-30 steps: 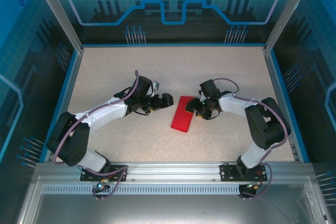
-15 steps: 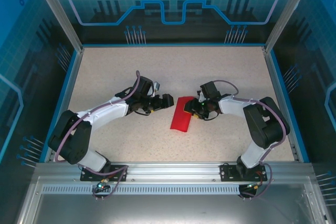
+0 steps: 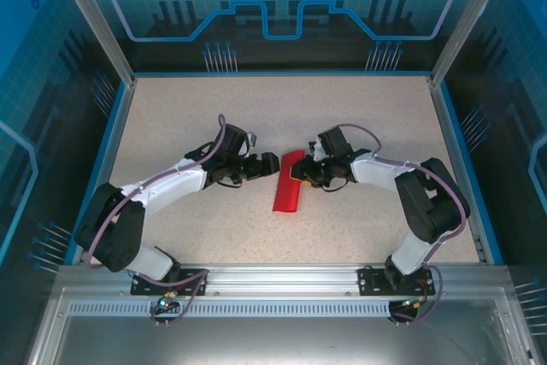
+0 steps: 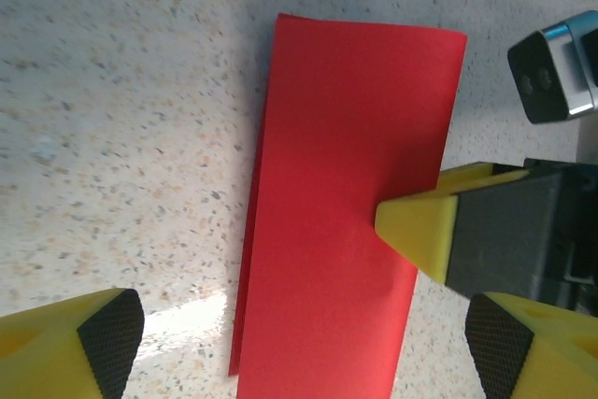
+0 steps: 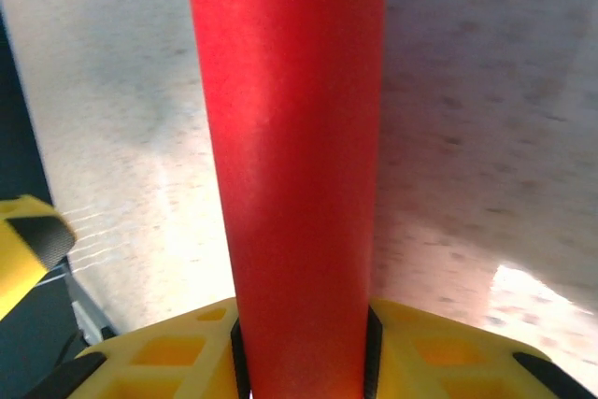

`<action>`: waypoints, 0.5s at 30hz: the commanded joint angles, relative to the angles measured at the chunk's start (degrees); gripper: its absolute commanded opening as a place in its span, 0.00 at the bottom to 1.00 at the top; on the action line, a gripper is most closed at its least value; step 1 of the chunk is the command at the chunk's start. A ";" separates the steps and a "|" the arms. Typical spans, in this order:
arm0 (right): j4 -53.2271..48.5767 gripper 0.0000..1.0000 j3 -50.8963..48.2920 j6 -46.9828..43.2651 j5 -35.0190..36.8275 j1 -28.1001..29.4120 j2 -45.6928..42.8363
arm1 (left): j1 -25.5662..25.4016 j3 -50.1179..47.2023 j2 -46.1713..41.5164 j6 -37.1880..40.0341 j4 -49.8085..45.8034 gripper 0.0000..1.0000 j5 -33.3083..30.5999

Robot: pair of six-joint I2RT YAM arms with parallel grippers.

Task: Fold a paper plane with a square sheet of paper (pick it up from the middle)
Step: Fold the square sheet of paper in half at the center of the table.

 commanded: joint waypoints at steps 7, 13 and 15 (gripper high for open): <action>3.90 0.37 3.77 1.27 -5.70 2.27 0.54 | 0.47 -1.61 -7.67 -1.43 -2.64 0.95 -7.05; -0.40 0.38 4.74 -1.46 -2.88 1.19 4.28 | 0.39 -1.73 -7.12 -0.86 -1.85 0.95 -4.73; -3.32 0.39 5.55 -3.15 -1.11 0.76 5.31 | 0.35 -1.69 -6.30 -0.66 -1.32 0.95 -3.34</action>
